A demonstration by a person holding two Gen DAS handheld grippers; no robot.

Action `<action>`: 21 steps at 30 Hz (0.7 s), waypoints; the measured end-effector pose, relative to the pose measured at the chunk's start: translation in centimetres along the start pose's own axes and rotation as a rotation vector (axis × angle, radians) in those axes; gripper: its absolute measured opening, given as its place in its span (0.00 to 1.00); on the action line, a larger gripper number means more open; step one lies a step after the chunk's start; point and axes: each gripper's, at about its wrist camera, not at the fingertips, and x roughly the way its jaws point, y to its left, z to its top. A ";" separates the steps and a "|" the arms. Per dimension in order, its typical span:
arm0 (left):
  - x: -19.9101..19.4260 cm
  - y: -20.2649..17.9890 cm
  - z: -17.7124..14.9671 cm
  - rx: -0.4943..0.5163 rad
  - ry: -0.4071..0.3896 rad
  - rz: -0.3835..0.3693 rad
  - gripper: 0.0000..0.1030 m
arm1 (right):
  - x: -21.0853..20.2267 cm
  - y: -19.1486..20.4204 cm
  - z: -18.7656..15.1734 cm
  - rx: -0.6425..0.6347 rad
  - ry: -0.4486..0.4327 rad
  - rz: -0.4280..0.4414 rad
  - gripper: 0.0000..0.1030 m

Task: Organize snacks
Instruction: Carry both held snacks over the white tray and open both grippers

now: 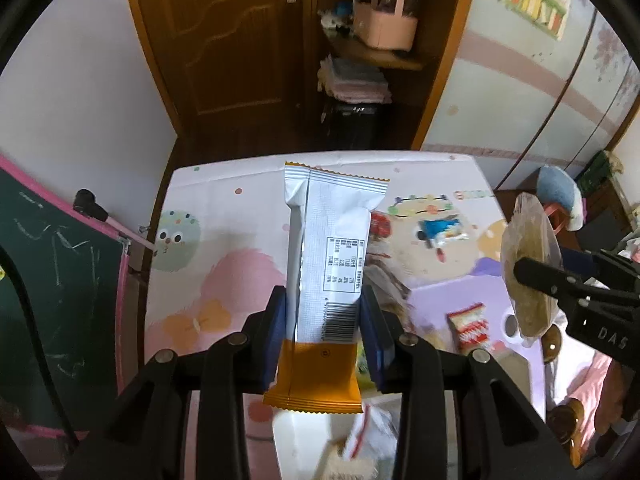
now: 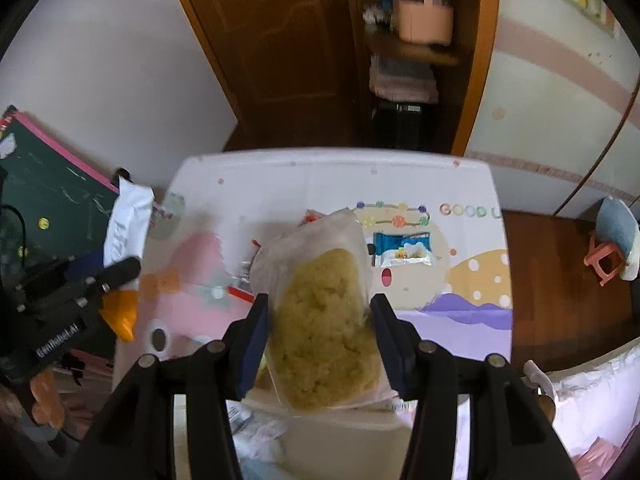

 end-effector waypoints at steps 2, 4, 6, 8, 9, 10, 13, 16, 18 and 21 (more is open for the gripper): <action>-2.0 -0.4 -0.9 0.003 -0.021 -0.004 0.32 | -2.4 0.4 -0.8 0.001 -0.030 0.002 0.49; -4.4 -0.8 -2.1 0.003 -0.045 -0.012 0.32 | -4.7 0.8 -1.6 0.008 -0.056 0.005 0.49; -6.6 -1.5 -3.2 0.011 -0.063 -0.019 0.33 | -6.4 1.0 -2.4 0.019 -0.076 0.013 0.49; -8.1 -1.8 -4.4 0.023 -0.076 -0.020 0.33 | -8.3 1.2 -3.4 0.033 -0.097 0.026 0.49; -9.1 -2.2 -5.0 0.027 -0.083 -0.016 0.33 | -9.3 1.3 -4.0 0.039 -0.108 0.033 0.49; -10.0 -2.5 -5.8 0.030 -0.089 -0.020 0.33 | -10.0 1.5 -4.4 0.040 -0.115 0.036 0.49; -12.0 -3.2 -7.9 0.019 -0.095 -0.030 0.33 | -12.1 1.9 -6.3 0.043 -0.138 0.048 0.49; -13.2 -3.5 -9.7 0.014 -0.106 -0.026 0.34 | -13.7 2.3 -8.3 0.040 -0.147 0.054 0.49; -14.0 -3.8 -11.1 0.014 -0.106 -0.017 0.34 | -14.4 2.5 -9.5 0.039 -0.147 0.057 0.49; -14.7 -4.2 -12.9 0.017 -0.105 -0.007 0.34 | -15.1 2.9 -11.2 0.037 -0.146 0.054 0.49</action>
